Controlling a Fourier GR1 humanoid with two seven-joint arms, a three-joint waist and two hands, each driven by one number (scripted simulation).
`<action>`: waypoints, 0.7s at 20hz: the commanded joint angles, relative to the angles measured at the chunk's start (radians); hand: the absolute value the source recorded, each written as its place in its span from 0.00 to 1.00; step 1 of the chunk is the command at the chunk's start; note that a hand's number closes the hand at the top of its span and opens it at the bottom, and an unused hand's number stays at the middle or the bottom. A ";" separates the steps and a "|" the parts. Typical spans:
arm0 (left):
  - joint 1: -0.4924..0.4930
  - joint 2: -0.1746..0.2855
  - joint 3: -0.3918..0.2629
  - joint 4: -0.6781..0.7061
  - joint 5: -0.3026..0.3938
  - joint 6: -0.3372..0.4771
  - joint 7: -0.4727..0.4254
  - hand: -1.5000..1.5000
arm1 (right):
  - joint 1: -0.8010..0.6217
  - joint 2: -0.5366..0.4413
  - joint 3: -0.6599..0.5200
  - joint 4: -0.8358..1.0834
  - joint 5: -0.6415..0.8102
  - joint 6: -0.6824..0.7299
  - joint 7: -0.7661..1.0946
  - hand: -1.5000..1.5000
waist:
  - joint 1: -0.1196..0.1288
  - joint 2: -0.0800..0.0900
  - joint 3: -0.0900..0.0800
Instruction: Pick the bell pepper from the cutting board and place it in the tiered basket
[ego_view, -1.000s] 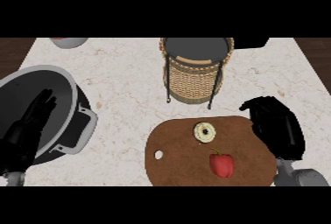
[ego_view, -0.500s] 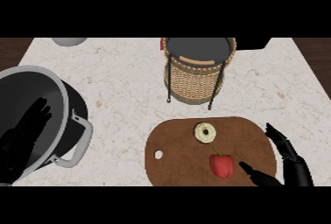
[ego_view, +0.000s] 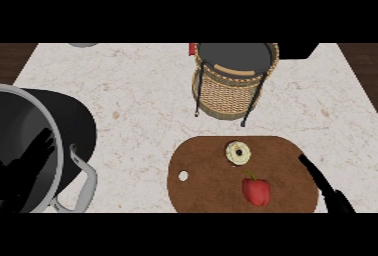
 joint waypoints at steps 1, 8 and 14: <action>-0.028 -0.022 0.007 0.097 -0.015 -0.030 -0.033 0.50 | -0.026 -0.054 0.070 -0.202 0.113 0.029 0.303 0.00 | 0.004 0.000 -0.002; -0.086 -0.051 -0.007 0.097 -0.043 -0.018 0.022 0.50 | -0.167 -0.042 0.094 -0.361 0.104 0.214 0.704 0.00 | 0.008 0.000 0.000; -0.072 -0.058 0.033 0.102 -0.037 -0.068 0.010 0.50 | -0.211 0.013 0.124 -0.365 0.163 0.284 0.913 0.00 | 0.010 -0.001 0.002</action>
